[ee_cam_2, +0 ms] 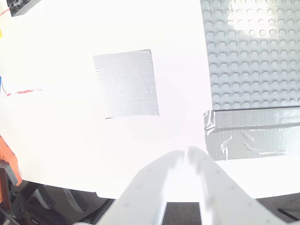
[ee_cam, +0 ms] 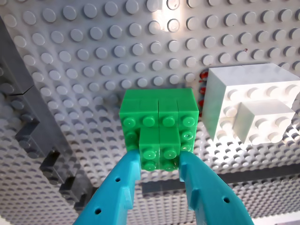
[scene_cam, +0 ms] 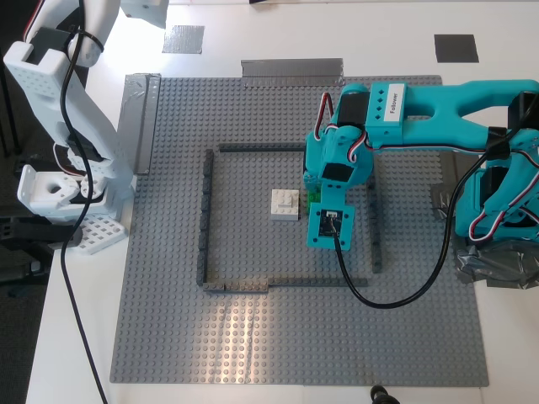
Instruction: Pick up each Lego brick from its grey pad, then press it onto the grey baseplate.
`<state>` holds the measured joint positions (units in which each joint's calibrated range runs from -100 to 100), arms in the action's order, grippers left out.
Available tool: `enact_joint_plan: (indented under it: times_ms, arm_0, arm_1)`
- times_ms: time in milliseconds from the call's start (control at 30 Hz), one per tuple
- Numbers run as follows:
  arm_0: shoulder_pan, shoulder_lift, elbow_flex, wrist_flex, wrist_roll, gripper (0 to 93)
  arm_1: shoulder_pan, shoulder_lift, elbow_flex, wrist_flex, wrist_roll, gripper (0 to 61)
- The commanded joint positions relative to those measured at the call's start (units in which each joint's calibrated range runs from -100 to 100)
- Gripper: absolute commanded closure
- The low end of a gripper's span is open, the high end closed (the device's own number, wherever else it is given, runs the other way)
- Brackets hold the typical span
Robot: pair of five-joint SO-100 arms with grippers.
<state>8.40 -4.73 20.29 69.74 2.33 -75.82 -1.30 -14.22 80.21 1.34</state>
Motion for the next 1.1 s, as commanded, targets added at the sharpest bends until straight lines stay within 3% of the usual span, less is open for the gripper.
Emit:
enact_joint_plan:
  times_ms: [0, 467, 667, 1067]
  arm_0:
    - [0.05, -1.1, -2.82, 0.4, 0.19, 90.5]
    - [-0.74, -1.1, -3.09, 3.49, 0.34, 89.7]
    - [-1.03, -1.19, -3.09, 3.25, 0.14, 78.0]
    - [-0.24, -1.36, -3.45, 3.41, 0.29, 77.7]
  arm_1:
    - [0.12, -2.91, -1.9, 0.51, -0.15, 61.3]
    - [0.05, -3.68, -1.9, 1.4, -0.29, 61.3]
    - [0.05, -3.68, -2.17, 1.65, -0.29, 61.3]
    - [0.27, -3.85, -1.63, 1.73, -0.15, 61.3]
